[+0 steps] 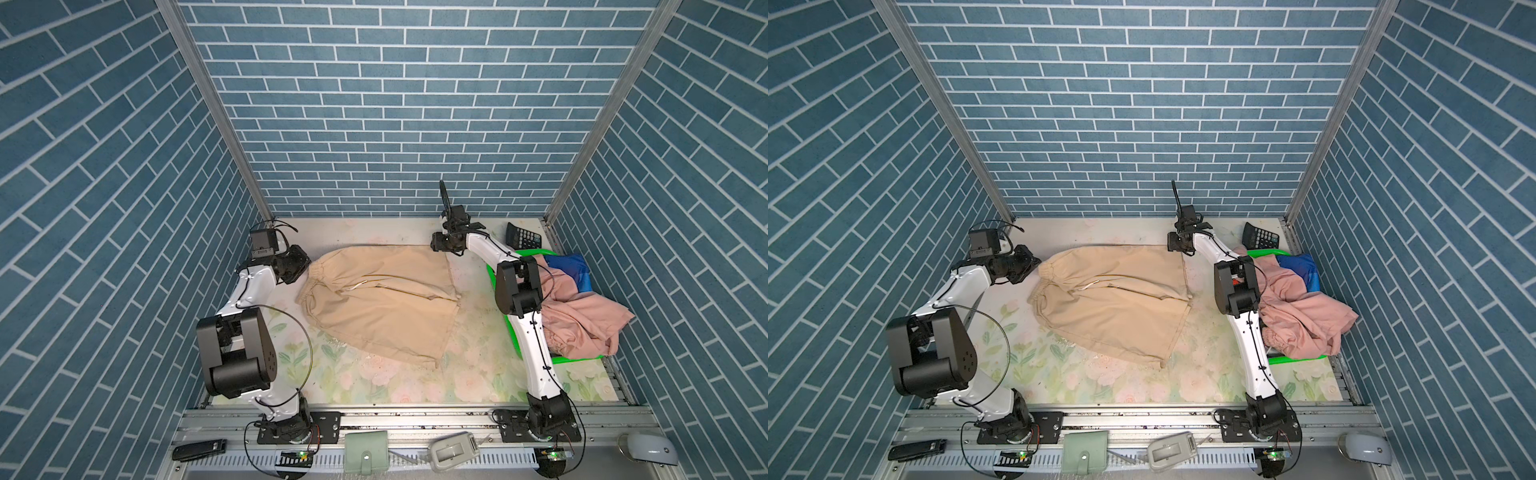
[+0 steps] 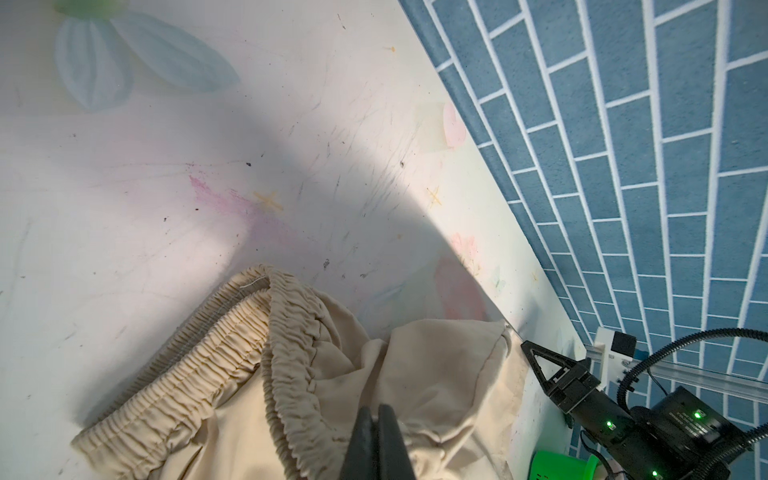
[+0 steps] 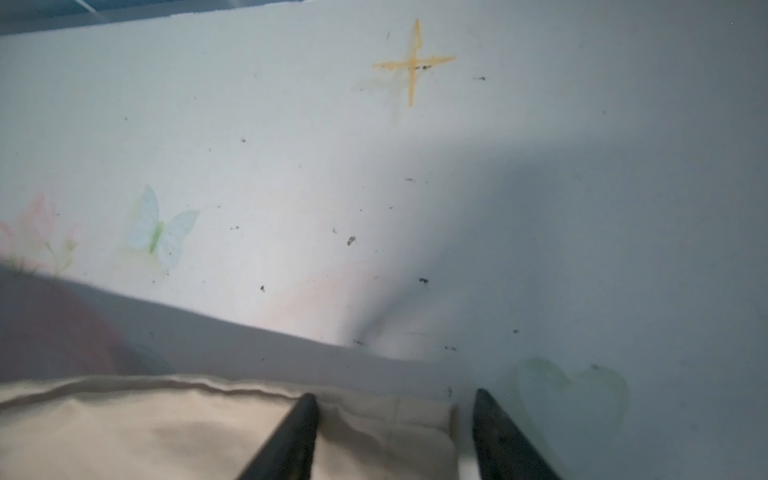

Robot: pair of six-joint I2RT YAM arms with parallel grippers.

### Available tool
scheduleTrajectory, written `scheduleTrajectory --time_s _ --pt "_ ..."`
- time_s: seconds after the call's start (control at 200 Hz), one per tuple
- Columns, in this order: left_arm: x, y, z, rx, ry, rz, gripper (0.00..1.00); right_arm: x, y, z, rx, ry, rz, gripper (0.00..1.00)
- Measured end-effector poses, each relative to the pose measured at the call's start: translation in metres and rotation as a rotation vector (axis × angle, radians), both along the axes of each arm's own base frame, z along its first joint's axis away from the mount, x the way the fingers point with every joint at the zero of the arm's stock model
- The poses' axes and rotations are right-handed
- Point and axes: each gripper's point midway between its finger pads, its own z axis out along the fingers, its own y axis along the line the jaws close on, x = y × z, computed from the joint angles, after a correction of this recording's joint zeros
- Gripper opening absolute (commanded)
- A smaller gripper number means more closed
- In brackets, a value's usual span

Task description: Fold and stack the shorts

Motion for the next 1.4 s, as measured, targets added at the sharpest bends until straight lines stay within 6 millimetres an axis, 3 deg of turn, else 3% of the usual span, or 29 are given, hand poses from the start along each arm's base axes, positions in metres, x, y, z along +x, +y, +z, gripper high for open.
scheduleTrajectory --time_s 0.135,0.355,0.48,0.6,0.71,0.785,0.89,0.995,1.055,1.125,1.32,1.4 --pt "0.0 -0.003 -0.001 -0.001 0.002 -0.007 0.0 -0.001 -0.001 -0.003 0.002 0.014 -0.002 0.0" --pt "0.004 -0.004 0.0 -0.01 0.012 -0.01 0.0 -0.006 -0.003 -0.001 0.006 0.047 -0.013 0.0" --pt "0.023 -0.001 0.024 -0.011 -0.018 -0.018 0.0 0.0 -0.005 0.029 0.026 0.028 -0.015 0.0" --pt "0.051 0.006 0.083 0.018 -0.133 -0.021 0.0 0.017 -0.012 0.104 0.091 -0.083 -0.025 0.0" --pt "0.067 0.01 0.146 0.047 -0.271 -0.027 0.0 0.025 -0.028 0.2 0.191 -0.236 -0.046 0.0" --pt "0.072 0.011 0.176 0.054 -0.338 -0.034 0.0 0.019 -0.042 0.268 0.264 -0.342 -0.047 0.0" --pt "0.08 0.012 0.191 0.032 -0.376 -0.056 0.0 -0.003 -0.051 0.342 0.337 -0.457 -0.016 0.0" --pt "0.09 0.019 0.173 -0.004 -0.344 -0.065 0.0 -0.027 -0.046 0.377 0.388 -0.491 0.03 0.0" --pt "0.094 0.023 0.155 -0.024 -0.304 -0.064 0.0 -0.04 -0.042 0.377 0.403 -0.462 0.049 0.0" --pt "0.095 0.03 0.129 -0.048 -0.25 -0.055 0.0 -0.055 -0.035 0.36 0.403 -0.396 0.061 0.0" --pt "0.079 0.069 0.06 -0.118 -0.103 0.04 0.0 -0.121 -0.007 0.252 0.358 -0.147 0.096 0.0" --pt "0.069 0.081 0.038 -0.141 -0.06 0.081 0.0 -0.147 0.004 0.217 0.348 -0.075 0.114 0.0"
